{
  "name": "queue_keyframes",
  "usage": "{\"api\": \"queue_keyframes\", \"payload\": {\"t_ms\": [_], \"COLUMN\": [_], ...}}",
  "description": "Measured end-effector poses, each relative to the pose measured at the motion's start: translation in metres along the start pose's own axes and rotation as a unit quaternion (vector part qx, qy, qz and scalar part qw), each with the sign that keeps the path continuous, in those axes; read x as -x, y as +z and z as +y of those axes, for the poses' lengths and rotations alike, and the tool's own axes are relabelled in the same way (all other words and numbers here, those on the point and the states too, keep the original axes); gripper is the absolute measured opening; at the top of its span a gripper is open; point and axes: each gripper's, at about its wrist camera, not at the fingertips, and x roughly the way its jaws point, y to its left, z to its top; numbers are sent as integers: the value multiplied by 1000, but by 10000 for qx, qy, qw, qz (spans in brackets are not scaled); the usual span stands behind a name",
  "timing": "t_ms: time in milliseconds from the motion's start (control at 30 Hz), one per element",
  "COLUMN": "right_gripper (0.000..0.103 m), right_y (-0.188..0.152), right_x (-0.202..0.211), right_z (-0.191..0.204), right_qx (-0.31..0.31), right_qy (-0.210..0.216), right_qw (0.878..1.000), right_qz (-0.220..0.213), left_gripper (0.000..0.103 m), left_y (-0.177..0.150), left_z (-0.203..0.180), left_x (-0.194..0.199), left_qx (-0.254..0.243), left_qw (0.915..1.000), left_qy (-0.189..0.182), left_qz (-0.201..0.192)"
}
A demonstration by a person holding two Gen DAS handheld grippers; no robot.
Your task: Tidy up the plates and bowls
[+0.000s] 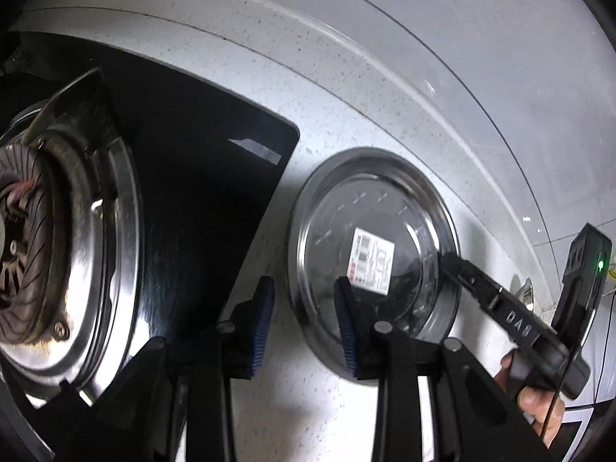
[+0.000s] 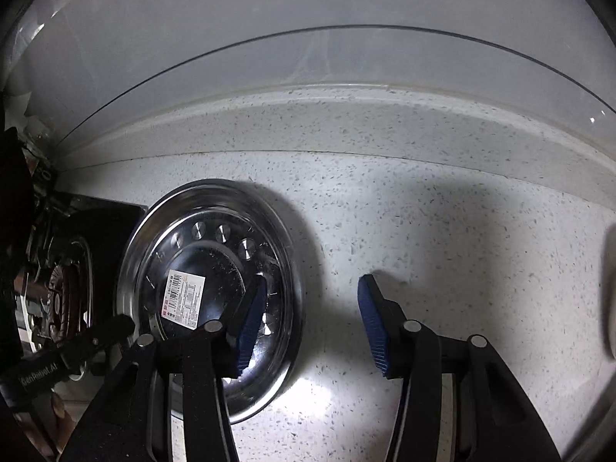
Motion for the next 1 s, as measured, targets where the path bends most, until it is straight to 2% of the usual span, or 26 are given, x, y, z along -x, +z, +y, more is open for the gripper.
{"api": "queue_keyframes", "payload": {"t_ms": [33,100,133,200,267,367,567,667,800,1000], "right_gripper": [36,20,17,9,10,9,9,9,9,9], "right_y": [1,-1,-2,-2,1,-3,-20,-43,-87,-176], "right_x": [1,0,0,-2,0,9,70,111,162,224], "right_z": [2,7,10,16,18,18,24,25,22,1], "right_qx": [43,134,192,304,422,387,497,517,505,294], "right_qy": [-1,-6,-35,22,-177,-147,-184,-123,-166,-264], "right_qw": [10000,9999,9998,9995,9989,9991,9975,9964,9951,9958], "right_qz": [11,24,15,18,-30,-134,-477,-668,-839,-824], "left_gripper": [31,28,28,20,19,15,15,15,15,15], "left_y": [3,7,12,12,13,9,-12,-36,-90,-178], "left_z": [-1,2,2,-1,-2,-3,-18,-27,-38,-50], "left_x": [-2,-1,0,-4,-5,3,57,89,124,159], "left_qx": [5,-28,-45,-134,-147,-198,-501,-690,-1007,-1525], "left_qw": [10000,9999,9998,9998,9998,9995,9972,9951,9917,9817], "left_qy": [-32,-128,-160,-91,-76,-133,-330,-459,-653,-1143], "left_qz": [-16,-59,-69,-113,-145,-216,-455,-544,-464,-20]}}
